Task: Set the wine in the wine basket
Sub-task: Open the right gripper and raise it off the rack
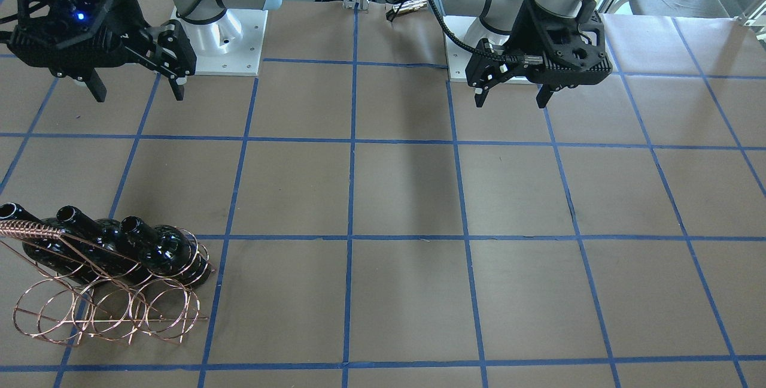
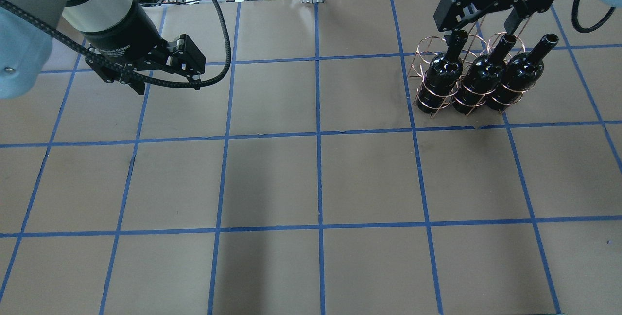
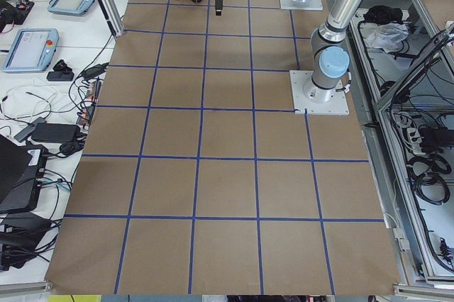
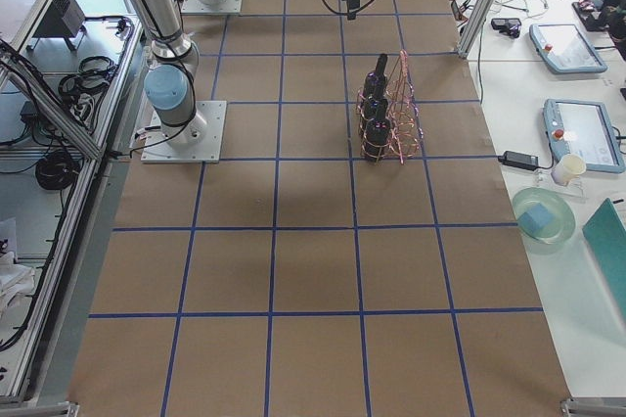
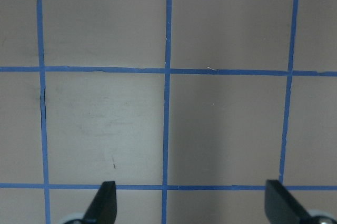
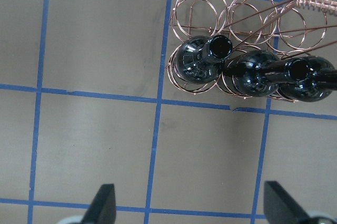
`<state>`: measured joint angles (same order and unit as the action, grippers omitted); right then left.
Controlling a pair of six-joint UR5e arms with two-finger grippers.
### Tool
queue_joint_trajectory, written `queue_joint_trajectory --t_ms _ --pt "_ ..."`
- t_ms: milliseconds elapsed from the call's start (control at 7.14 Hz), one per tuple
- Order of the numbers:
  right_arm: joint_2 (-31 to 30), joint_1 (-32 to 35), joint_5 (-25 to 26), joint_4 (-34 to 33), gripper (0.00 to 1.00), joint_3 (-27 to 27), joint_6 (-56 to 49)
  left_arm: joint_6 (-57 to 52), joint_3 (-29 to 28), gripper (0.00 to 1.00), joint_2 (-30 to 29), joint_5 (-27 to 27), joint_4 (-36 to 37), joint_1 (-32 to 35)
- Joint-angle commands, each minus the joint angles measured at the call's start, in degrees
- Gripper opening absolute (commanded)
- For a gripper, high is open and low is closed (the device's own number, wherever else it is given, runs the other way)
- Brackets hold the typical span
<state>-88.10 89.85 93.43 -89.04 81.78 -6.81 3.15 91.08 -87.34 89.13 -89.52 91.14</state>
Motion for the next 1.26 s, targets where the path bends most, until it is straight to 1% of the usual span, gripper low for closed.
queue_joint_trajectory --t_ms 0,140,280,420,560,841,1121 --pt "0.12 -0.90 -0.18 -0.87 0.99 1.52 0.30 -0.07 0.06 1.00 0.06 0.35 -0.04 0.09" --pt "-1.01 -1.07 0.00 -0.88 0.96 2.93 0.30 -0.07 0.06 1.00 0.06 0.43 -0.04 0.09" --pt "-1.55 -1.08 -0.17 -0.88 0.95 3.46 0.48 -0.07 0.06 1.00 0.06 0.34 -0.04 0.09" --pt "-1.55 -1.25 -2.00 -0.79 0.94 3.99 0.48 -0.07 0.06 1.00 0.06 0.52 -0.04 0.09" --pt "-1.55 -1.25 -5.94 -1.74 0.94 4.43 -0.13 -0.16 0.06 1.00 0.24 1.30 -0.39 0.09" --pt "-1.64 -1.34 -6.24 -1.67 0.97 4.61 -0.66 -0.16 0.06 1.00 0.24 1.75 -0.13 -0.08" --pt "-1.73 -1.25 -5.54 -1.84 0.99 4.61 -0.66 -0.07 0.06 1.00 0.24 1.05 -0.22 -0.09"
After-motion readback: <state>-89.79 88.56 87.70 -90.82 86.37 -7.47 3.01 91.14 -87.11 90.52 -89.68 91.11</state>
